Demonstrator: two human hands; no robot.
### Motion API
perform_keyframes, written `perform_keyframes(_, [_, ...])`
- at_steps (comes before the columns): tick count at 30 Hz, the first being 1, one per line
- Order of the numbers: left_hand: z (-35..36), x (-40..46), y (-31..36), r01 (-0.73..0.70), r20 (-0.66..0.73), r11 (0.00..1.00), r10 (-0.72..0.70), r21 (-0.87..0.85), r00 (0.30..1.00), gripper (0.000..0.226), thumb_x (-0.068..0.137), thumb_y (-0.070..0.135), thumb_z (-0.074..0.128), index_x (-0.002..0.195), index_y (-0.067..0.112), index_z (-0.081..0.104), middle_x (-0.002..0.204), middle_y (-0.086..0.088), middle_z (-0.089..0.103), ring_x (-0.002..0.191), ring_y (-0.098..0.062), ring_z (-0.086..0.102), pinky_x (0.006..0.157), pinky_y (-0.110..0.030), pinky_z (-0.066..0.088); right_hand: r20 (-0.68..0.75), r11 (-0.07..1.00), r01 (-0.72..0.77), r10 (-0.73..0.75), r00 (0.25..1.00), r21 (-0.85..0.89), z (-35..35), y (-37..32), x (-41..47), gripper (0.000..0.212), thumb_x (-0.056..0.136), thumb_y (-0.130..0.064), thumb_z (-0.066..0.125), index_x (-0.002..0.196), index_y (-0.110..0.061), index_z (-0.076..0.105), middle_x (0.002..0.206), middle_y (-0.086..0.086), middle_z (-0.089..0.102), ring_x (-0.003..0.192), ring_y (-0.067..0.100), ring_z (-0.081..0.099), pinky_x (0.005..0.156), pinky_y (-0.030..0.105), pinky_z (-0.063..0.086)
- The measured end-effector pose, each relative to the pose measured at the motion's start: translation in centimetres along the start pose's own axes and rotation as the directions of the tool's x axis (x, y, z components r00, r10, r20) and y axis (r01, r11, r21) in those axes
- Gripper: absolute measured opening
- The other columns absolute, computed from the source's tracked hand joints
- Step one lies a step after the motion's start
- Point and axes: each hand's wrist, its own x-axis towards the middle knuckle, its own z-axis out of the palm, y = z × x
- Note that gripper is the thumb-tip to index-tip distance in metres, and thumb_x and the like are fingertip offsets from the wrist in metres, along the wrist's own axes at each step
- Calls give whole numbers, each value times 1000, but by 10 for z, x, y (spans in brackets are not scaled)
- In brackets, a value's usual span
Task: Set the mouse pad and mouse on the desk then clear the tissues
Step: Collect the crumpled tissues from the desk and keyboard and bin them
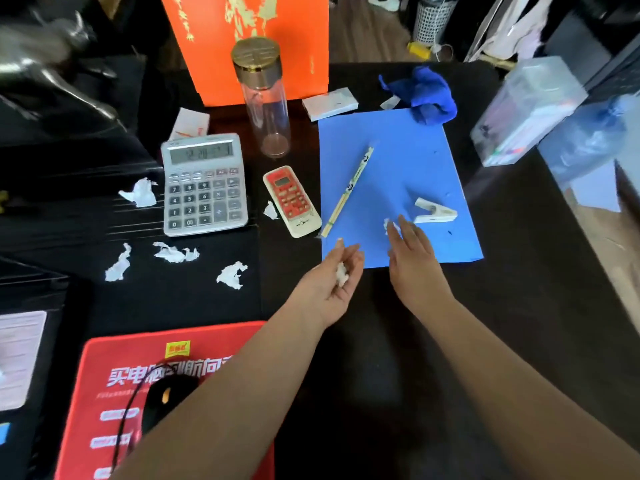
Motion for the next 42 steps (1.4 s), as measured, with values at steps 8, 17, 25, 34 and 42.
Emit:
perform_keyframes(8, [18, 34, 5, -42, -51, 997, 39, -63, 998, 19, 90, 12, 56, 78, -3, 62, 56, -7, 72, 48, -10, 68, 49, -19, 57, 99, 978, 181, -191, 977, 103, 25, 15, 21, 39, 73, 5, 46, 107, 6, 65, 113, 24, 65, 102, 39, 63, 79, 51, 52])
perform_keyframes(17, [-7, 19, 10, -137, -86, 990, 139, 36, 987, 14, 91, 12, 56, 82, 6, 65, 75, -5, 66, 66, -11, 64, 67, -20, 55, -266, 908, 181, -81, 961, 378, 9, -58, -7, 28, 80, -11, 48, 92, -2, 73, 91, 13, 73, 94, 12, 57, 90, 3, 35])
perform_keyframes(25, [-46, -23, 49, -99, -28, 991, 97, -91, 995, 19, 93, 15, 51, 82, 6, 64, 61, -3, 73, 65, -10, 70, 68, -21, 57, -197, 905, 367, -327, 924, 217, 20, -121, -13, 34, 92, -23, 44, 105, -4, 68, 91, 8, 75, 96, 13, 60, 96, 27, 33])
perform_keyframes(34, [-96, -31, 114, -195, -100, 863, 168, -466, 981, 11, 90, -1, 53, 91, -7, 62, 90, -16, 63, 77, -20, 65, 61, -23, 59, -91, 919, 164, -141, 986, 357, 23, -153, 77, 38, 89, -10, 57, 127, -8, 53, 131, 11, 56, 122, 21, 48, 103, 32, 37])
perform_keyframes(42, [-98, -16, 137, -100, -25, 788, 108, -607, 994, 32, 89, -2, 53, 62, -14, 68, 80, -22, 65, 74, -26, 65, 53, -26, 60, -36, 939, 321, -327, 944, -126, 82, -119, 125, 31, 89, -28, 50, 108, -11, 69, 137, 19, 48, 130, 38, 35, 109, 46, 13])
